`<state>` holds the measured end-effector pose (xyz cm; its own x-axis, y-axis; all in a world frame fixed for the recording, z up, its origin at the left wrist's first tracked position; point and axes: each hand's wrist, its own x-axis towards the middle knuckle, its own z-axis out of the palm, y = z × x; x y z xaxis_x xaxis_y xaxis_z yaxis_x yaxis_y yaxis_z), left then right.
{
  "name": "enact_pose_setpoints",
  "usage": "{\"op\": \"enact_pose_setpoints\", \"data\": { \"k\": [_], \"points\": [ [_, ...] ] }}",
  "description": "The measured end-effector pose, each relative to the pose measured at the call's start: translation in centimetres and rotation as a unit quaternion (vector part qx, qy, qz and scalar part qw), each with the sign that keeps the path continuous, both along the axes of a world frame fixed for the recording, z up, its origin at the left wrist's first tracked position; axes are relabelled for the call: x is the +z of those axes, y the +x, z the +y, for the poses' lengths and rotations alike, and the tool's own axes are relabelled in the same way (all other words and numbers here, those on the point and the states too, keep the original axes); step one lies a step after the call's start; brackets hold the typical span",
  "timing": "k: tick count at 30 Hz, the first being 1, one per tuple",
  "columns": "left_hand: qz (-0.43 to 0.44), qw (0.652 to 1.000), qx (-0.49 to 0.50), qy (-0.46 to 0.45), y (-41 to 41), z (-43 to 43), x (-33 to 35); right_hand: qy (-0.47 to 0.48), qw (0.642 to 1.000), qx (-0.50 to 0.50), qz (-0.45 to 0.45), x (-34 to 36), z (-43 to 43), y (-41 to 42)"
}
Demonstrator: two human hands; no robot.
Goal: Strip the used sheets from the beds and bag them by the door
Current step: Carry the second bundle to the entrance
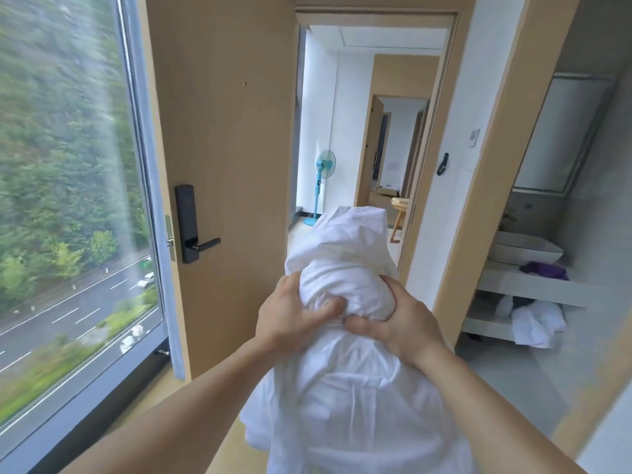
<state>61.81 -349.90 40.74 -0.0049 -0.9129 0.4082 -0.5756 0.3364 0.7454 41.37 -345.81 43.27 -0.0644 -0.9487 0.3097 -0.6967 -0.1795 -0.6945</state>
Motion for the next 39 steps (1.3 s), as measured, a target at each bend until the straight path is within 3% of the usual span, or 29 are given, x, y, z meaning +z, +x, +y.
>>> {"op": "enact_pose_setpoints", "data": {
  "k": [17,29,39],
  "points": [
    [-0.007,0.997,-0.082,-0.009,-9.8,-33.5,-0.7,0.011,0.995,-0.101,0.006,-1.1,-30.0,-9.0],
    [0.015,0.999,-0.029,-0.005,-16.7,-56.2,-1.2,0.026,0.999,-0.042,0.010,-1.1,-55.4,-16.4],
    [0.036,0.999,-0.014,0.010,-17.7,-75.4,-4.0,0.037,0.999,-0.011,0.027,-2.7,-75.5,-17.5]
  ]
}}
